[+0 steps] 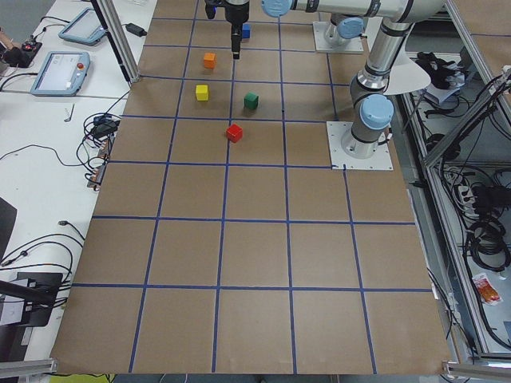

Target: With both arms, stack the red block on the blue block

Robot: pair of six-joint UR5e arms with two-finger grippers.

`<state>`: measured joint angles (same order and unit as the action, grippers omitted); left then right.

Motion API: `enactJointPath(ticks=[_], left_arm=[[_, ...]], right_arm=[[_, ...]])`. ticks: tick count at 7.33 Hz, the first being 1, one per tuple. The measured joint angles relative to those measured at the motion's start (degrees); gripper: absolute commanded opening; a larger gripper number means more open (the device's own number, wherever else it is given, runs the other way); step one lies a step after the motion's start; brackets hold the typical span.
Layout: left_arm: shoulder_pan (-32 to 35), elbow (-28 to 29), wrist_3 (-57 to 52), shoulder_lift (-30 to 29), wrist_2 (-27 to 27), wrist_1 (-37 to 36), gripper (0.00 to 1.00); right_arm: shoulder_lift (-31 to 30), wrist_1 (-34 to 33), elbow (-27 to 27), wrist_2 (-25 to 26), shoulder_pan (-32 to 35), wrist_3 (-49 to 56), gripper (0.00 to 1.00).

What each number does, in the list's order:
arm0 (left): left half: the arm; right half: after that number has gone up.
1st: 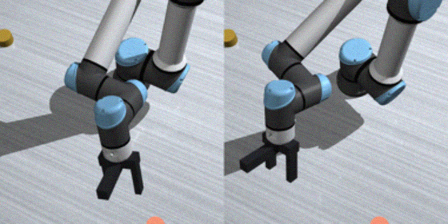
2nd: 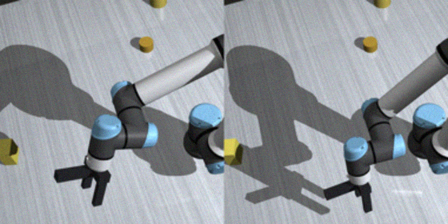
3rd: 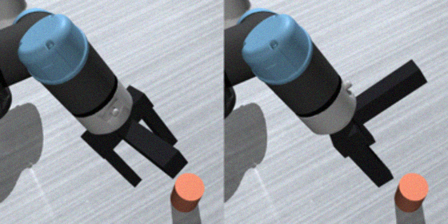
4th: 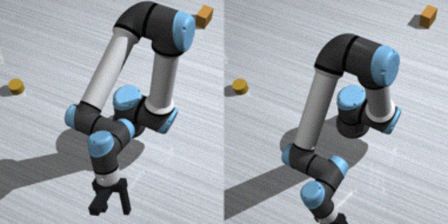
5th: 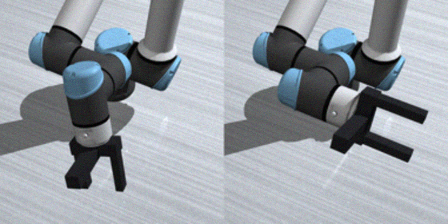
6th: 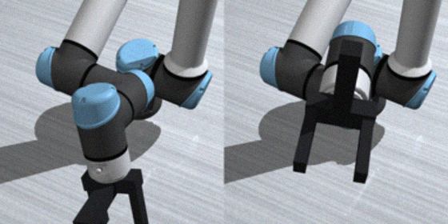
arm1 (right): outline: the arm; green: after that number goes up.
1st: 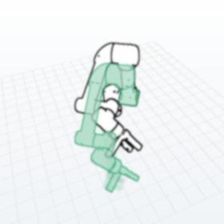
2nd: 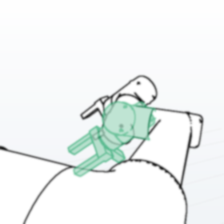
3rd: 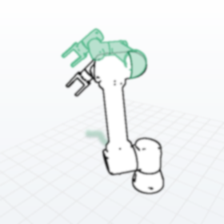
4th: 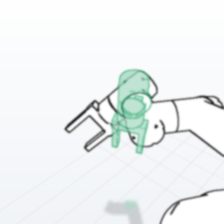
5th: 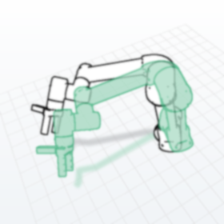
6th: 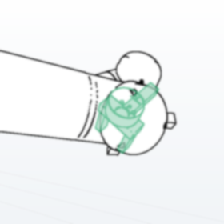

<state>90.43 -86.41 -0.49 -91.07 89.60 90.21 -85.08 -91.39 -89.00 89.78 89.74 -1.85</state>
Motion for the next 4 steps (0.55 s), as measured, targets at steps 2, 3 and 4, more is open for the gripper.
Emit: enactJointPath(ticks=[2,3,4], left_arm=[[0.0,-0.5,-0.3,0.4,-0.1,-0.1,1.00],[-0.2,-0.3,-0.7,0.6,-0.2,-0.3,1.00],[-0.4,-0.2,-1.6,0.7,-0.2,-0.5,1.00]], right_arm=[[0.0,-0.1,-0.1,0.1,0.0,0.0,1.00],[0.0,-0.1,-0.2,0.1,0.0,0.0,1.00],[0.0,-0.1,-0.2,0.1,0.0,0.0,1.00]])
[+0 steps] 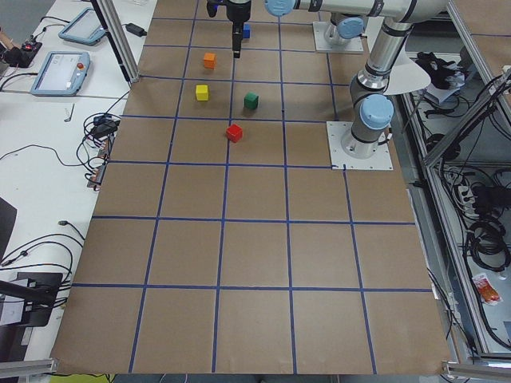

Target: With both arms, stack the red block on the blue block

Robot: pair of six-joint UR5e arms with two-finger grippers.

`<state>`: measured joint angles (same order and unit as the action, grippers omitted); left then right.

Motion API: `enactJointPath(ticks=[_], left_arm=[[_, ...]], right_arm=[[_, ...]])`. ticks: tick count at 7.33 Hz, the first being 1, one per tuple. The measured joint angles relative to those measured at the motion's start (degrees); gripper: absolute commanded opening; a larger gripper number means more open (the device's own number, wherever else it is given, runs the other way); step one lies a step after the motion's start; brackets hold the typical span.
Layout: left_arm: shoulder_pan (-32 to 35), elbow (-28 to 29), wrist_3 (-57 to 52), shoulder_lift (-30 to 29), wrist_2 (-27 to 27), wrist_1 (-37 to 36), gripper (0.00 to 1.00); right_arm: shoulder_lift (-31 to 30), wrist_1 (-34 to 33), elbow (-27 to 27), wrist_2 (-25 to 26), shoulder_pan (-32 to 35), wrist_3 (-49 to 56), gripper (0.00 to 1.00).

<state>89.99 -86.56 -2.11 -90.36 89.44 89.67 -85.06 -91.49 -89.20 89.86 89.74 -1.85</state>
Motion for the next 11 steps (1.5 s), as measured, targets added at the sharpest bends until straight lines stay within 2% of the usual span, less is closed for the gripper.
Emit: enactJointPath(ticks=[4,7,9,11], left_arm=[[-2.6,-0.1,-2.5,-3.0,-0.6,-3.1,0.99],[-6.8,-1.5,-15.7,-7.8,-0.2,-6.4,1.00],[-8.8,-7.2,-22.1,-11.1,0.4,-13.7,1.00],[-9.3,-17.0,-26.7,-14.2,1.7,-27.5,1.00]], right_arm=[[0.1,0.0,0.0,0.2,0.0,0.0,1.00],[0.1,0.0,0.0,0.2,0.0,-0.1,1.00],[0.1,-0.1,0.0,0.0,0.0,-0.2,1.00],[0.1,-0.2,0.0,-0.1,0.0,-0.2,1.00]])
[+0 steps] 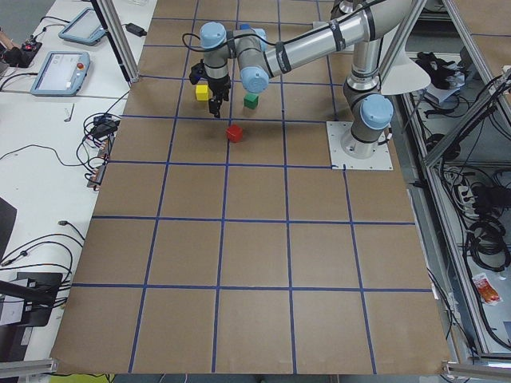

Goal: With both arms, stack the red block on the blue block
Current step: 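Lower the left gripper onto the red cube and close on it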

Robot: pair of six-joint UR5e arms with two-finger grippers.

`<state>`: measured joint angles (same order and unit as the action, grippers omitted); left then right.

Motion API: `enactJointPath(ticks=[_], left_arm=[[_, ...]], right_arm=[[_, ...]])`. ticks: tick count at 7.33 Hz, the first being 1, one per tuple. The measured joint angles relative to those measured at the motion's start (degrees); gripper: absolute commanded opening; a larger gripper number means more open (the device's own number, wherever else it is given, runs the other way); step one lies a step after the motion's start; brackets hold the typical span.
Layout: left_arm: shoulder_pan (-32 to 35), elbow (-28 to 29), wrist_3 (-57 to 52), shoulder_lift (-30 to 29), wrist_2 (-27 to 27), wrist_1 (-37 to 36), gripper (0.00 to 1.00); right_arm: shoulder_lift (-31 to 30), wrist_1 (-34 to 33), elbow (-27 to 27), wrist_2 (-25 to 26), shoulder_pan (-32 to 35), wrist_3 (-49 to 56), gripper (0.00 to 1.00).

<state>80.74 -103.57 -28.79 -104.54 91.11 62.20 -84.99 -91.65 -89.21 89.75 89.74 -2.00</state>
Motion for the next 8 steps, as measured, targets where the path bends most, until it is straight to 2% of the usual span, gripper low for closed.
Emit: enactJointPath(ticks=[2,4,5,6,7,8], left_arm=[[0.0,-4.7,-4.7,-2.7,0.6,-4.7,1.00],[0.0,-6.0,-7.2,-4.4,0.8,-5.4,0.99],[0.0,-6.3,-7.7,-5.2,0.8,-5.5,0.75],[0.0,-6.3,-7.9,-5.8,0.7,-5.7,0.09],[-0.1,-6.3,-7.9,-6.1,0.7,-6.0,0.00],[-0.1,-6.2,-7.7,-6.0,0.8,-6.0,0.00]], right_arm=[[0.0,0.0,0.0,0.2,0.0,0.1,1.00],[0.0,0.1,0.0,0.2,0.0,0.1,1.00],[0.0,0.1,0.0,0.2,0.0,0.1,1.00],[0.0,0.2,-0.1,0.2,0.0,0.1,1.00],[0.0,0.3,-0.3,0.1,0.1,0.1,1.00],[-0.1,0.2,-0.6,0.2,0.1,0.1,1.00]])
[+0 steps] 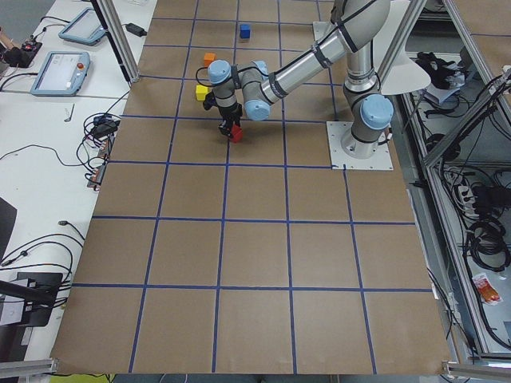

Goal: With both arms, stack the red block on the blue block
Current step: 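Carry the red cube with the left gripper toward the orange cube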

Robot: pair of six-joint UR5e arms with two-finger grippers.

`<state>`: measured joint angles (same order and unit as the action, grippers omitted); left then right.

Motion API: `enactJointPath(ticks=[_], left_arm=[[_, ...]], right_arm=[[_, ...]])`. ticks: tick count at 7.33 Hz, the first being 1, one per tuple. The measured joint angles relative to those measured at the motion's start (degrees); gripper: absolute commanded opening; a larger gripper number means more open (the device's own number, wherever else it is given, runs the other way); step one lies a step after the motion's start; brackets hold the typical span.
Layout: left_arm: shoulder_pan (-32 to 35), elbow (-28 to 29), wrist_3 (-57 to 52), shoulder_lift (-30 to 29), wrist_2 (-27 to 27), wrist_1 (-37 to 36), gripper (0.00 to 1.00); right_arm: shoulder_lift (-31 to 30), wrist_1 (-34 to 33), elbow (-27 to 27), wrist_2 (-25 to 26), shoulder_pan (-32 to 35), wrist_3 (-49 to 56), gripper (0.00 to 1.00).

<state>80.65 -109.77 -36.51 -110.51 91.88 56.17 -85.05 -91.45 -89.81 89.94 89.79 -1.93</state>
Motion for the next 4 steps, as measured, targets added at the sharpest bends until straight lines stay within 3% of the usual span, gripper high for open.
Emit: enactJointPath(ticks=[2,4], left_arm=[[0.6,1.5,3.9,1.0,-0.5,0.2,0.00],[4.6,6.9,15.6,1.7,-3.3,2.2,0.00]], right_arm=[[0.0,-0.1,-0.3,0.2,0.0,0.0,1.00],[0.0,-0.2,-0.4,0.3,0.0,0.0,1.00]])
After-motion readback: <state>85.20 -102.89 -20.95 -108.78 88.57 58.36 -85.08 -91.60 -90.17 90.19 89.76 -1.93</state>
